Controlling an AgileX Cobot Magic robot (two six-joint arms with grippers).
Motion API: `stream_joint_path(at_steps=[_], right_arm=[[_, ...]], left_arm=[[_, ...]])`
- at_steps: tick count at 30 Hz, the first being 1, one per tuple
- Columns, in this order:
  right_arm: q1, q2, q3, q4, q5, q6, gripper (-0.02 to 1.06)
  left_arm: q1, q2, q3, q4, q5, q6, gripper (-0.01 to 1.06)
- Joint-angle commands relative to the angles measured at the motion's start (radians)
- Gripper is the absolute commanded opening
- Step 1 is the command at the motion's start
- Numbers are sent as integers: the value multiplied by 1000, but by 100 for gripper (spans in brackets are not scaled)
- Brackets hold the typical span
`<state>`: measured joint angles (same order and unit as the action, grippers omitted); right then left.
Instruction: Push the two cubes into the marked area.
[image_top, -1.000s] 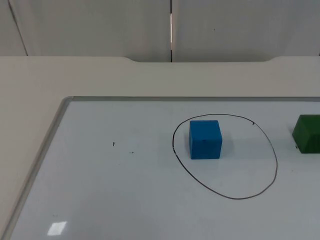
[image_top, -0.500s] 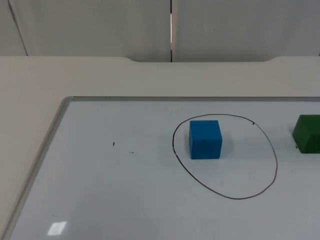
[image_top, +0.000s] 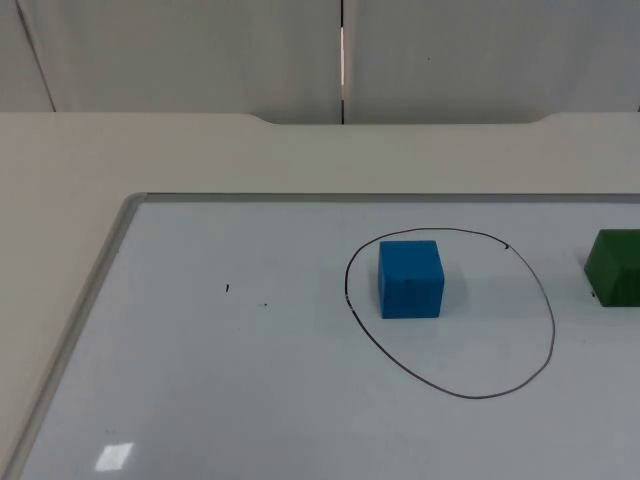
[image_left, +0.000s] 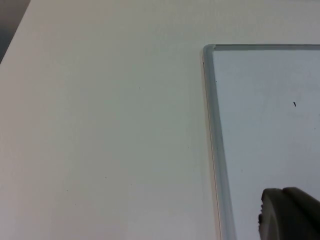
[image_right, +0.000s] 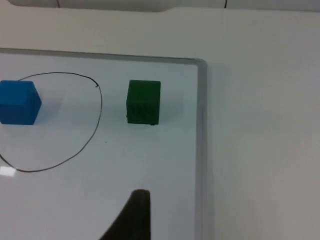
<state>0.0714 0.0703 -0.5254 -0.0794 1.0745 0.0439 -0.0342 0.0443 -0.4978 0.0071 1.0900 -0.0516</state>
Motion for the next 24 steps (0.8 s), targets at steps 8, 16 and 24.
stream_joint_path(at_steps=[8, 16, 24], right_arm=[[-6, 267, -14, -23, -196, 45, 52], [-6, 470, -17, -31, -350, 45, 11], [-6, 815, -152, -25, -410, 46, 0]], left_arm=[[-5, -3, 5, 5, -14, -1, 0], [-5, -3, 5, 5, -14, 2, 0], [-5, -3, 5, 5, -14, 2, 0]])
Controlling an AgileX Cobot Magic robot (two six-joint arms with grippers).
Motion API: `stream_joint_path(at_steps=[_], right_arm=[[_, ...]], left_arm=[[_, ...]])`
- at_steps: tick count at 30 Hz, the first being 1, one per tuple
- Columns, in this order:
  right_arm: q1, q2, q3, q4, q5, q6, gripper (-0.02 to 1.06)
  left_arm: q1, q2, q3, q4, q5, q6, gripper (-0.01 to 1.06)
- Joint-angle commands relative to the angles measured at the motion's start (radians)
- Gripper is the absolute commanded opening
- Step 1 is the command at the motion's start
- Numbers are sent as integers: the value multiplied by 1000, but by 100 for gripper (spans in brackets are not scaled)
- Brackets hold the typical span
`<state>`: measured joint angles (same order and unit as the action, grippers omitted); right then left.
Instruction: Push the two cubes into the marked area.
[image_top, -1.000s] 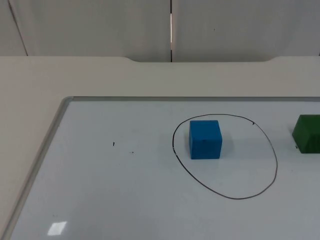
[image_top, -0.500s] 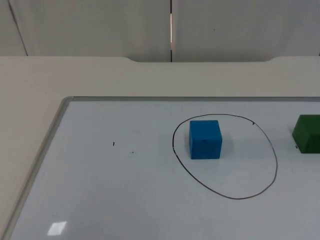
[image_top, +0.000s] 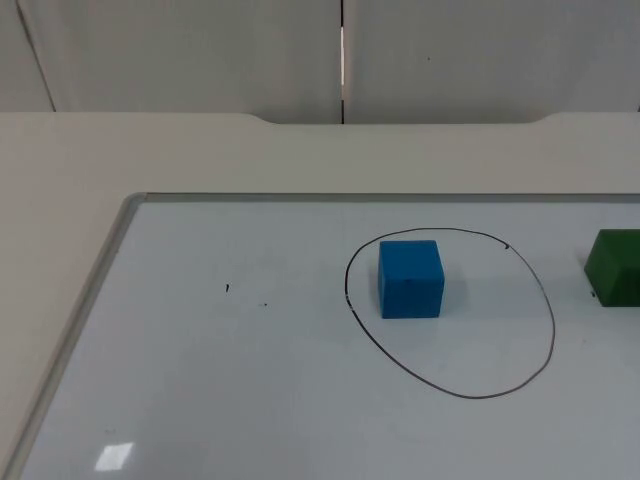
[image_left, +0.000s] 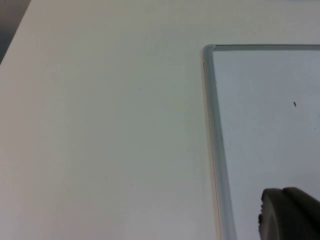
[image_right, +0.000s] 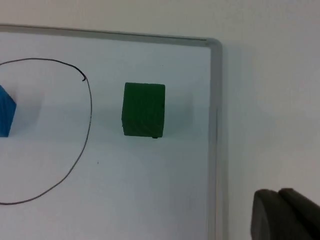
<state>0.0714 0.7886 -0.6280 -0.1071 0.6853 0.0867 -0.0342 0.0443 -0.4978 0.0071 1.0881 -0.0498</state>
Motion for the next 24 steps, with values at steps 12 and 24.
stream_joint_path(at_steps=[12, 24], right_arm=[[-6, 530, -280, 50, -21, 29, 0], [-6, 779, -320, 46, -186, 32, 0]], left_arm=[[-5, -3, 5, 5, -12, 0, 0], [-5, -3, 5, 5, -12, 0, 0]])
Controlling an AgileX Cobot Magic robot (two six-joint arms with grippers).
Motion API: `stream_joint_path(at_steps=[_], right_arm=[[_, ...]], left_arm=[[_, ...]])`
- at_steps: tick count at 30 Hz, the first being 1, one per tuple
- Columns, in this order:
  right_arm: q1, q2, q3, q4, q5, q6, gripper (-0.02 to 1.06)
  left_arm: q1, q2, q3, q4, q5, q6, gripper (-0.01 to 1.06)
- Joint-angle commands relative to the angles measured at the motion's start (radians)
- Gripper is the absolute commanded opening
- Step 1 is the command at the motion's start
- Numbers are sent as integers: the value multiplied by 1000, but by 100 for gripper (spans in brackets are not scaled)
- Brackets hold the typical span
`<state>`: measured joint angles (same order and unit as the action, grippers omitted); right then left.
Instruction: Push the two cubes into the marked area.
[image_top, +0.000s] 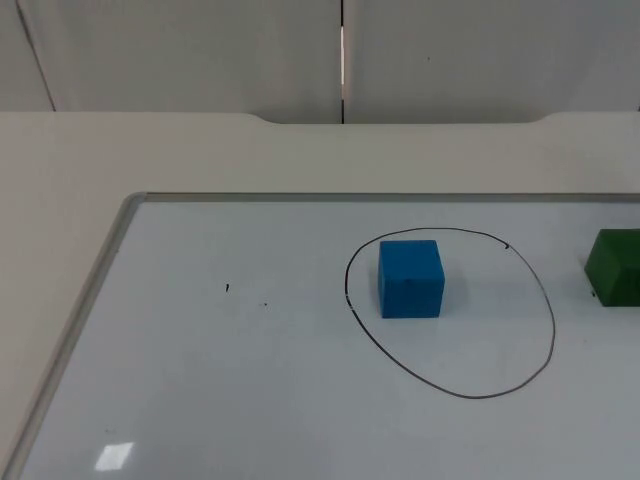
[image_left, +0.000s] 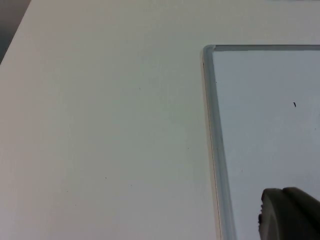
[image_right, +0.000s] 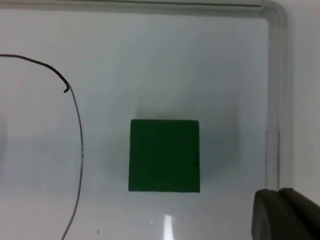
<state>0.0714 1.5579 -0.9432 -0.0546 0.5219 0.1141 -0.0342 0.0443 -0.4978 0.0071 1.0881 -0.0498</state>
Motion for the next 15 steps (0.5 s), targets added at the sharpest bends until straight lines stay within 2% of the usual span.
stream_joint_path(at_steps=[1, 12, 15], right_arm=[[-6, 45, -5, -12, -35, 4, 0], [-6, 230, -5, -21, -119, 4, 0], [-6, 274, -5, -25, -168, 4, 0]], left_arm=[[-5, -3, 5, 5, -12, 0, 0], [-5, -3, 5, 5, -12, 0, 0], [-5, -3, 5, 5, -12, 0, 0]])
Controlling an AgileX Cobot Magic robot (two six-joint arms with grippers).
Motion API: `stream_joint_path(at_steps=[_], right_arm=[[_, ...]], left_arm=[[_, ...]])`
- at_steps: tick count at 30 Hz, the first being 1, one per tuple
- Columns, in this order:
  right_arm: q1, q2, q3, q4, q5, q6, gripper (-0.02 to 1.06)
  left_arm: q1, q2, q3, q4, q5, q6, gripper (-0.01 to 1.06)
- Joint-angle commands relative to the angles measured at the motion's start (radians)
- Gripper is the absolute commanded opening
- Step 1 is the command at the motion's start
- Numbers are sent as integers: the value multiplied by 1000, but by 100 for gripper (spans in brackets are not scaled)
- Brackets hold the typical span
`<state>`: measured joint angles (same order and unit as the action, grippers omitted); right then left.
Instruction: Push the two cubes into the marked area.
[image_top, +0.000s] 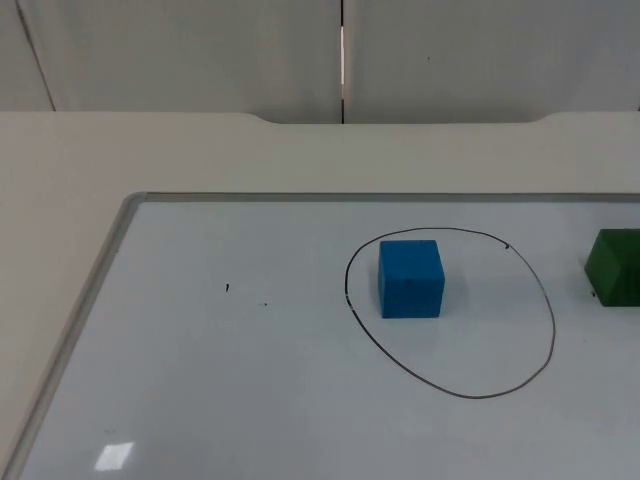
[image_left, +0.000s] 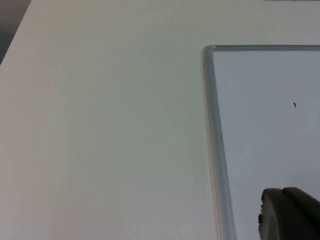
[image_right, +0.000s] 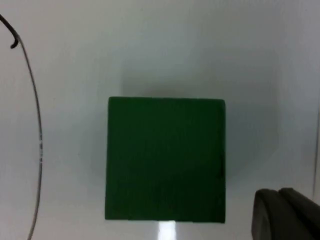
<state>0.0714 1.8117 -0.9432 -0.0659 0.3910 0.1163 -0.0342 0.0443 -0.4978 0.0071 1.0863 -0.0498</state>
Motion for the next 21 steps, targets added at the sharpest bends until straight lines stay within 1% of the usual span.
stream_joint_path(at_steps=[1, 9, 13, 21], right_arm=[[-6, 31, -5, -14, -51, 2, 0], [-6, 86, -5, -18, -124, -3, 0], [-6, 106, -5, -34, -135, -3, 0], [-6, 136, -5, -37, -168, -3, 0]], left_arm=[[-5, -3, 5, 5, -10, 0, 0], [-5, -3, 5, 5, -10, 0, 0], [-5, -3, 5, 5, -10, 0, 0], [-5, -3, 5, 5, -10, 0, 0]])
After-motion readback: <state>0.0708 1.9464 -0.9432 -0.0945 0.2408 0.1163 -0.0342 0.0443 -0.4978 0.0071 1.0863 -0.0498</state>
